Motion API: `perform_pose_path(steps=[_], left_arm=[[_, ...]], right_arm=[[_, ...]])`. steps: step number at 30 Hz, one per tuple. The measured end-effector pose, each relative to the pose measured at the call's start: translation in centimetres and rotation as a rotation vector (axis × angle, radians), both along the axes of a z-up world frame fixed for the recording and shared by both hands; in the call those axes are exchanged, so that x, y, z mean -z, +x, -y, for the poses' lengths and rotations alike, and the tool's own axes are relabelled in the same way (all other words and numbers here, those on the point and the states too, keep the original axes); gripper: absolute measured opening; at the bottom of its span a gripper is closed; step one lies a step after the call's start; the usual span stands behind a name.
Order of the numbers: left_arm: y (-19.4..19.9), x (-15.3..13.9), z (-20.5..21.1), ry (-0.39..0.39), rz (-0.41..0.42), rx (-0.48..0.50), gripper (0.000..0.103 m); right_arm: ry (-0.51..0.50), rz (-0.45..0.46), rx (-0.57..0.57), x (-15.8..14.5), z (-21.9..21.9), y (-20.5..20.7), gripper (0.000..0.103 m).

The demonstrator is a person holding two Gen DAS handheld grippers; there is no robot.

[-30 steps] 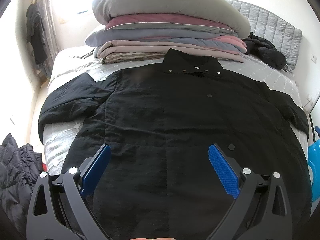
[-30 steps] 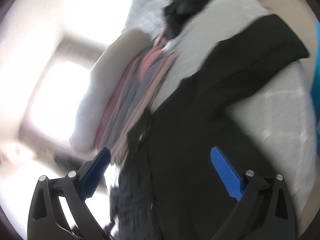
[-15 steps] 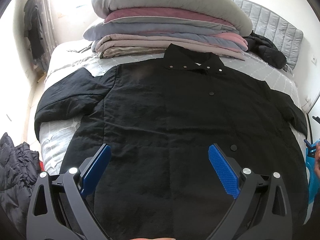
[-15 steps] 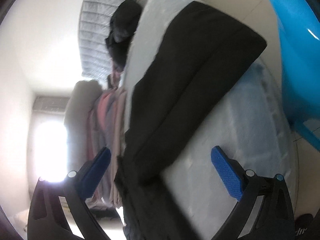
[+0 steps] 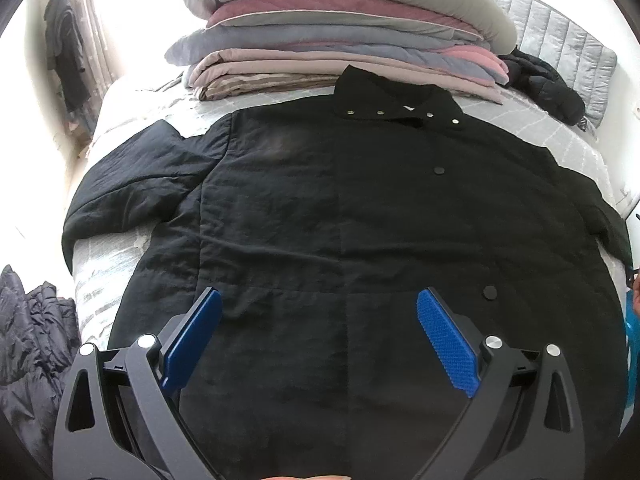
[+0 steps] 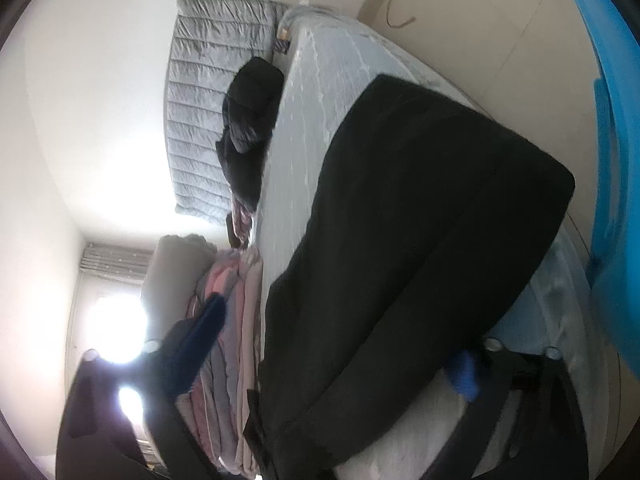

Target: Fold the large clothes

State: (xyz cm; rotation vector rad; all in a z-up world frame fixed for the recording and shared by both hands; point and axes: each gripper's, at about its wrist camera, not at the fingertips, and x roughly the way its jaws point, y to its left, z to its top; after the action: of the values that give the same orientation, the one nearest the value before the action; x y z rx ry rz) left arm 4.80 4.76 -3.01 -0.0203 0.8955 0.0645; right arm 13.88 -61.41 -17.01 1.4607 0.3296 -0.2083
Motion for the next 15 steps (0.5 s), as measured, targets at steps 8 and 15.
perform_pose_path(steps=[8,15], left_arm=[[1.0,0.0,-1.8,0.010,0.011,-0.059,0.094],[1.6,0.2,-2.9,0.008,-0.005,-0.099,0.094]], right_arm=[[-0.284,0.081,-0.011,-5.3,-0.2,-0.8,0.012],[-0.178,-0.044,-0.020,-1.4,1.2,0.2,0.011]])
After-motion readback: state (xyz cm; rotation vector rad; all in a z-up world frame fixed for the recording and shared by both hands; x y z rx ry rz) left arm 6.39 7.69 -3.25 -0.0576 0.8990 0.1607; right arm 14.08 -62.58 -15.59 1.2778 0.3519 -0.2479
